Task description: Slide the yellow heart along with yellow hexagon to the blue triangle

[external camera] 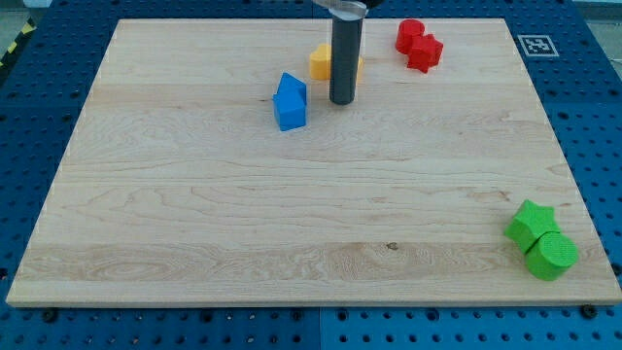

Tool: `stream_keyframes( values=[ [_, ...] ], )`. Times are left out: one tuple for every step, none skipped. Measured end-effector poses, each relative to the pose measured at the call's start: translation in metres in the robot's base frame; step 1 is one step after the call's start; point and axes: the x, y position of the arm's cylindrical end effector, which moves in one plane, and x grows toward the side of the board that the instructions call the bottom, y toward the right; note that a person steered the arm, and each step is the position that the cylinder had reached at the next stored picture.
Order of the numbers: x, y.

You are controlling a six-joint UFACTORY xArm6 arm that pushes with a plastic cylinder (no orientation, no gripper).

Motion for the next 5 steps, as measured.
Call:
stream_keyframes(
  values=[
    [-0.005,0.019],
    [-0.019,0.054],
    [-0.034,0.061],
    [-0.048,0.029],
    [-0.061,-0.014]
  ],
)
